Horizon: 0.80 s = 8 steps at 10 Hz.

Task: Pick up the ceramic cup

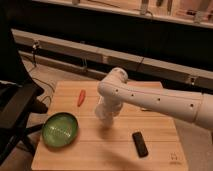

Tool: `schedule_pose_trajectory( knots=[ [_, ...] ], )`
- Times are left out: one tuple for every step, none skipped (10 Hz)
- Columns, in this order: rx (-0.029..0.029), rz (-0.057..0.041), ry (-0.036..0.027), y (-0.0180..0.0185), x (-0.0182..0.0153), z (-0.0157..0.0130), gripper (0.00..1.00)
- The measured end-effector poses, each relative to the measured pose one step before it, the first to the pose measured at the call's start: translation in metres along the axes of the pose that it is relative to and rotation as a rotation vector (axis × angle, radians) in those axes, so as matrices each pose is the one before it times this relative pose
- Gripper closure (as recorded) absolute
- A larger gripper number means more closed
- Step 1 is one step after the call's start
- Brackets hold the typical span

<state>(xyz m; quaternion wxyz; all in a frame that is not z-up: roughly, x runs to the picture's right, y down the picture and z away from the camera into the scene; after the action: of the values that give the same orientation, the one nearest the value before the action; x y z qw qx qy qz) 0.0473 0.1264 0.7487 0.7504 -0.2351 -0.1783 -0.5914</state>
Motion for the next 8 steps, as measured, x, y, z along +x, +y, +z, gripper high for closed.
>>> schedule_pose_trajectory(
  knots=[
    [0.00044, -0.00017, 0.00046, -0.00029, 0.00056, -0.00185, 0.98],
    [0.00022, 0.00009, 0.0, -0.00009, 0.00067, -0.00387, 0.98],
    [0.00021, -0.00051, 0.00044, -0.00012, 0.0006, -0.00185, 0.98],
    [0.00025, 0.0001, 0.00125, 0.00004, 0.00108, -0.00189, 0.98],
    [0.00045, -0.00002, -0.00055, -0.00006, 0.00069, -0.0015, 0.98],
    [-0.00001, -0.00083, 0.00108, -0.00009, 0.00084, -0.00068, 0.98],
    [0.00024, 0.00002, 0.00115, -0.00001, 0.00082, -0.00133, 0.98],
    [-0.00033, -0.00016, -0.0014, 0.00007, 0.00001, -0.00152, 0.98]
  ],
)
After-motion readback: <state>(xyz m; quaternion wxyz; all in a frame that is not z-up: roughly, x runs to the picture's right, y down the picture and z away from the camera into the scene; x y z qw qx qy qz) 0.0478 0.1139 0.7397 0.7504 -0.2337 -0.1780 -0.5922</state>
